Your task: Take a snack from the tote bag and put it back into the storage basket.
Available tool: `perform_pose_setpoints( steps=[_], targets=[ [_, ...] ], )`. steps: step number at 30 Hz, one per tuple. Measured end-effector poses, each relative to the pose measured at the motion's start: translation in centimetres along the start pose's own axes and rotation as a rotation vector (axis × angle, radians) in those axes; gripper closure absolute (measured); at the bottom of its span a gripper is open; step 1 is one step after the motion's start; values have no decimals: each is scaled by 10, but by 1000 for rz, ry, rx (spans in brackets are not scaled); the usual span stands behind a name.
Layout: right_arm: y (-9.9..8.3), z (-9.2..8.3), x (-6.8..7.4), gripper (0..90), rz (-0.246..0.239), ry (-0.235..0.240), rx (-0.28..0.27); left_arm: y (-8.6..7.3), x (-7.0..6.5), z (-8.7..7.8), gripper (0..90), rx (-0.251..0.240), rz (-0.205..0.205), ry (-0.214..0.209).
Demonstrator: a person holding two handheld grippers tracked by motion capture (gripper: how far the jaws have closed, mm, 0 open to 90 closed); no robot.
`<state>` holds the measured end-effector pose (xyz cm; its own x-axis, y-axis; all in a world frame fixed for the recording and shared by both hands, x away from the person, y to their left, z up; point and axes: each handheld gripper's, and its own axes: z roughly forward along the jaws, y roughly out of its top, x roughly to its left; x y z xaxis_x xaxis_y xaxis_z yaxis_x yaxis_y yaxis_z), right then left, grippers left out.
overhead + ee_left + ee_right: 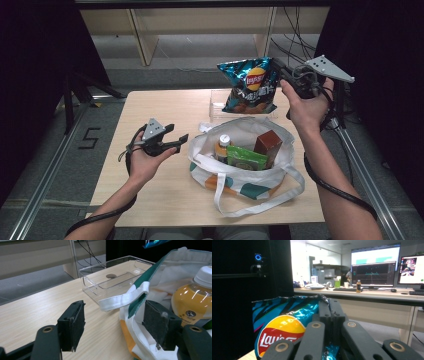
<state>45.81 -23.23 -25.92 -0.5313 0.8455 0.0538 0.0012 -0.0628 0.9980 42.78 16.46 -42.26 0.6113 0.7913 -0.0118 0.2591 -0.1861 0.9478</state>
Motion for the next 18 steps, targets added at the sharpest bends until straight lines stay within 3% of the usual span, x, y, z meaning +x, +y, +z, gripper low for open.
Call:
perform_pose_setpoints(
  steps=[18],
  targets=[
    [-10,10,-14,900,9,-41,32,-1,5,-4,329,-7,-8,19]
  ],
)
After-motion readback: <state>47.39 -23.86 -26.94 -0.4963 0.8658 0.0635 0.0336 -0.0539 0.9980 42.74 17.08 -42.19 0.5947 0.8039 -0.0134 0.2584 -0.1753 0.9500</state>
